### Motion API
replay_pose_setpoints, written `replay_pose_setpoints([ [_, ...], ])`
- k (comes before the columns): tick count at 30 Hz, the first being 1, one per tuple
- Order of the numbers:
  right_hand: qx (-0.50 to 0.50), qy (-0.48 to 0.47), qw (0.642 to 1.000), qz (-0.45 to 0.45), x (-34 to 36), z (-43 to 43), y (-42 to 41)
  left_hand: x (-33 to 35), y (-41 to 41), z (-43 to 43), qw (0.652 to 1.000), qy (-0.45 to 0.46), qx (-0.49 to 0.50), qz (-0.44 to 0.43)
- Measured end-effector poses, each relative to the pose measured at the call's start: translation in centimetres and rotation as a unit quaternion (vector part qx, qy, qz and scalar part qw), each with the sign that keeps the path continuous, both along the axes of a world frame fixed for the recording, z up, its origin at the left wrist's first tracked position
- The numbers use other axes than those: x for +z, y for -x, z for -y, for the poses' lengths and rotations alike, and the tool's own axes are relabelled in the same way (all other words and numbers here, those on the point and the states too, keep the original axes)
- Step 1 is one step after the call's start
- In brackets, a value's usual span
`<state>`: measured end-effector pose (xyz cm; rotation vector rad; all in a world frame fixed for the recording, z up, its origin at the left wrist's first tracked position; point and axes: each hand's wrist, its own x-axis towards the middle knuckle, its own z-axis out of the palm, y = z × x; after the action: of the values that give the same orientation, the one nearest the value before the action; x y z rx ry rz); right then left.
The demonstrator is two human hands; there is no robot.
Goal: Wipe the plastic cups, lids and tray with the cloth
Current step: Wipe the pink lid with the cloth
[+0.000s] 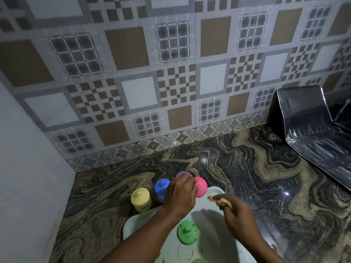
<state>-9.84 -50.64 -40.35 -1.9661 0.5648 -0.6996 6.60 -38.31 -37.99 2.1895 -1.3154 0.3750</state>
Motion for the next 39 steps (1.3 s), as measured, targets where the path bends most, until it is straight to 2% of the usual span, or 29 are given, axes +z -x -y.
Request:
replay_pose_setpoints([
  [1, -0.034, -0.125, 0.991, 0.021, 0.4, 0.1, -0.3, 0.2, -0.1, 0.0, 1.000, 0.010, 0.001, 0.005],
  [2, -0.057, -0.243, 0.968, 0.036, 0.9, 0.4, -0.6, 0.4, 0.0, 0.0, 1.000, 0.018, -0.001, 0.011],
  [4, -0.057, -0.430, 0.899, 0.052, 2.6, 0.7, -1.5, 0.7, 0.4, 0.0, 0.999, 0.036, -0.010, 0.018],
  [6, -0.028, -0.551, 0.830, 0.079, 4.3, 0.5, -2.4, 0.9, 1.2, 0.1, 0.997, 0.061, -0.027, 0.029],
  [7, -0.020, -0.576, 0.813, 0.089, 4.7, 0.3, -2.8, 1.0, 1.6, 0.3, 0.996, 0.073, -0.036, 0.033],
  [8, -0.013, -0.583, 0.807, 0.098, 5.0, -0.1, -3.1, 1.1, 1.9, 0.4, 0.995, 0.084, -0.042, 0.036],
  [9, -0.013, -0.568, 0.817, 0.098, 5.1, -0.5, -3.3, 1.1, 2.1, 0.6, 0.994, 0.091, -0.046, 0.042],
  [12, -0.003, -0.446, 0.892, 0.073, 5.1, -1.2, -3.4, 1.7, 2.6, 0.5, 0.993, 0.101, -0.049, 0.046],
  [14, -0.003, -0.383, 0.922, 0.052, 5.3, -1.0, -3.1, 2.6, 2.8, 0.1, 0.993, 0.103, -0.050, 0.037],
  [16, 0.014, -0.346, 0.938, 0.021, 5.5, -0.4, -2.8, 3.4, 2.4, -0.1, 0.995, 0.098, -0.019, -0.011],
  [17, 0.031, -0.334, 0.942, 0.000, 5.7, -0.2, -2.6, 4.1, 1.8, 0.0, 0.994, 0.090, 0.004, -0.067],
  [18, 0.053, -0.330, 0.942, -0.016, 6.0, 0.0, -2.5, 4.8, 1.2, 0.3, 0.985, 0.065, 0.024, -0.158],
  [19, 0.075, -0.329, 0.941, -0.029, 6.2, 0.1, -2.3, 5.4, 0.5, 0.6, 0.960, 0.034, 0.022, -0.279],
  [21, 0.117, -0.318, 0.939, -0.050, 6.5, 0.7, -2.1, 6.6, -0.2, 0.9, 0.875, -0.025, -0.020, -0.484],
  [22, 0.133, -0.309, 0.940, -0.061, 6.8, 0.9, -2.0, 7.1, -0.4, 0.9, 0.848, -0.055, -0.046, -0.525],
  [25, 0.172, -0.293, 0.937, -0.078, 7.7, 1.5, -1.8, 7.8, -0.9, 0.4, 0.814, -0.136, -0.099, -0.556],
  [27, 0.193, -0.289, 0.933, -0.088, 8.1, 1.9, -1.8, 7.4, -1.2, 0.2, 0.791, -0.158, -0.110, -0.581],
  [29, 0.206, -0.297, 0.928, -0.087, 8.4, 2.2, -1.8, 6.8, -1.3, 0.2, 0.761, -0.131, -0.130, -0.621],
  [32, 0.190, -0.324, 0.925, -0.049, 8.8, 2.8, -1.8, 6.8, -1.3, 0.5, 0.724, -0.043, -0.162, -0.669],
  [36, 0.144, -0.381, 0.913, 0.022, 8.2, 2.1, -1.8, 7.3, -1.1, 0.8, 0.721, 0.018, -0.146, -0.677],
  [39, 0.114, -0.405, 0.906, 0.039, 7.5, 1.1, -1.7, 6.8, -1.0, 0.9, 0.710, 0.008, -0.151, -0.688],
])
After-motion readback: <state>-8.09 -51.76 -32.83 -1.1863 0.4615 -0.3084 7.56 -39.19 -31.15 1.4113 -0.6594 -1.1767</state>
